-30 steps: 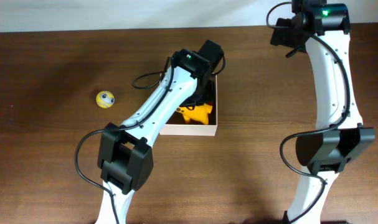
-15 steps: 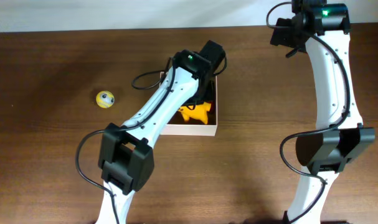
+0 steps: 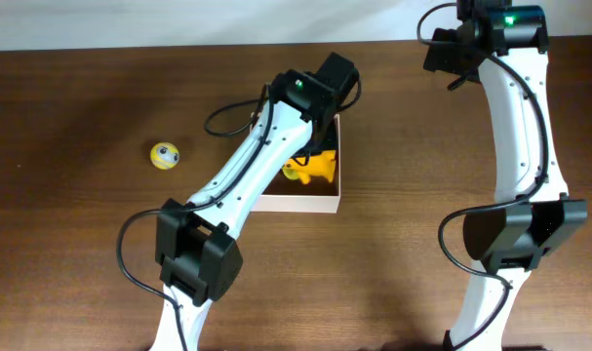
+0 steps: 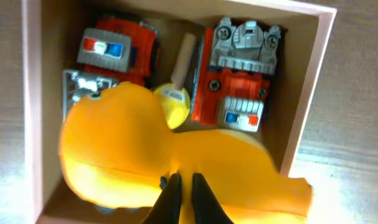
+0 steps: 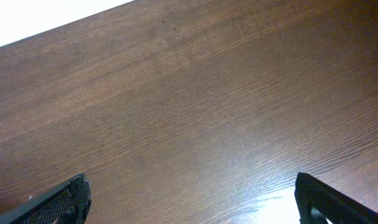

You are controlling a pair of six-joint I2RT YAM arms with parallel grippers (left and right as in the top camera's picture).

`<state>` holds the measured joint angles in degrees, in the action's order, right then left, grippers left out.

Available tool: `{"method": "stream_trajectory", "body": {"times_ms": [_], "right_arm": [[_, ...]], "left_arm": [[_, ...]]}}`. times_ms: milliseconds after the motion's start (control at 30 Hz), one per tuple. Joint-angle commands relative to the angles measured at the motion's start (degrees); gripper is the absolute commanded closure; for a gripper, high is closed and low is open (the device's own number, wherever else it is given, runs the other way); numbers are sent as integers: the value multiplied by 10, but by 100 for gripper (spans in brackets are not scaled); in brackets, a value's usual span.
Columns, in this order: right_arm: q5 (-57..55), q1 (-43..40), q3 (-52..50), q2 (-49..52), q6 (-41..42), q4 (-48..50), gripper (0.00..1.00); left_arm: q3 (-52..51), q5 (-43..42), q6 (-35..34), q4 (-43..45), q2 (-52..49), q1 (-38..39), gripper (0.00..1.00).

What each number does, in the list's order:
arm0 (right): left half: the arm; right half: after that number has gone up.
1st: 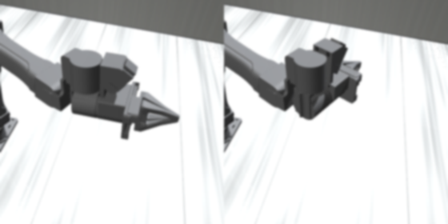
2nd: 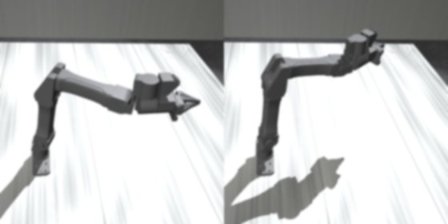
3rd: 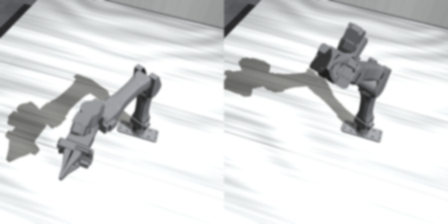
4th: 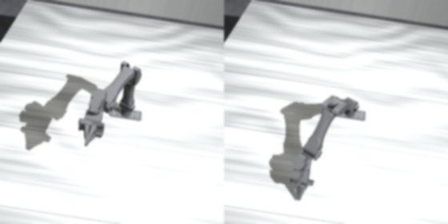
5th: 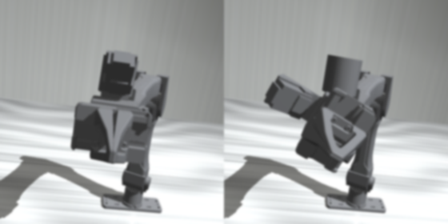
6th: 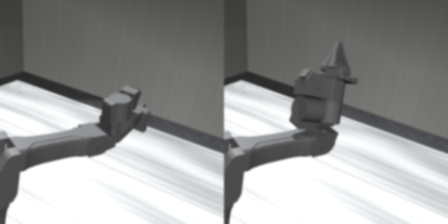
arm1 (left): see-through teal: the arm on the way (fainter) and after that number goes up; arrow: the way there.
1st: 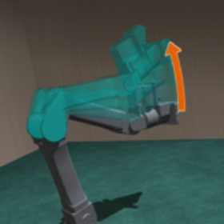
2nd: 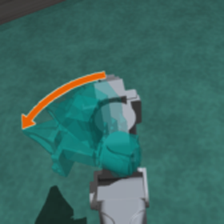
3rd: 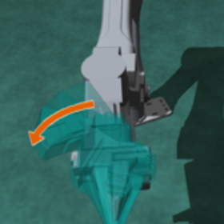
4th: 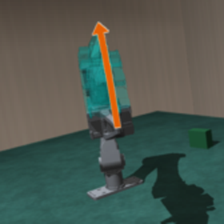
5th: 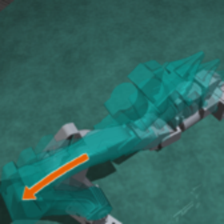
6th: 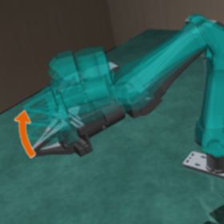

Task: Pack container
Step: 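Lower the orange toy into the box's front and release it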

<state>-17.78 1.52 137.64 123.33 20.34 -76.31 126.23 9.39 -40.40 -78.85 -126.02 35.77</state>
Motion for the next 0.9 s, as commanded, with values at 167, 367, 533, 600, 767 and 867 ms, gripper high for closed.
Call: {"method": "stream_trajectory", "body": {"times_ms": [167, 367, 533, 600, 767, 867], "right_arm": [[-7, -4, -3, -2, -4, 0, 1], [-7, -4, -3, -2, -4, 0, 1], [-7, -4, -3, -2, -4, 0, 1], [-7, -4, -3, -2, -4, 0, 1], [-7, -4, -3, -2, -4, 0, 1], [-7, -4, -3, -2, -4, 0, 1]], "left_arm": [[17, 9, -25, -48, 0, 29, 98], [17, 14, -25, -58, 0, 50, 98], [13, 27, -33, -58, 0, 52, 97], [10, 30, -34, -58, 0, 52, 98], [2, 55, -40, -58, -1, 52, 97], [0, 55, -40, -58, -3, 52, 97]]}}
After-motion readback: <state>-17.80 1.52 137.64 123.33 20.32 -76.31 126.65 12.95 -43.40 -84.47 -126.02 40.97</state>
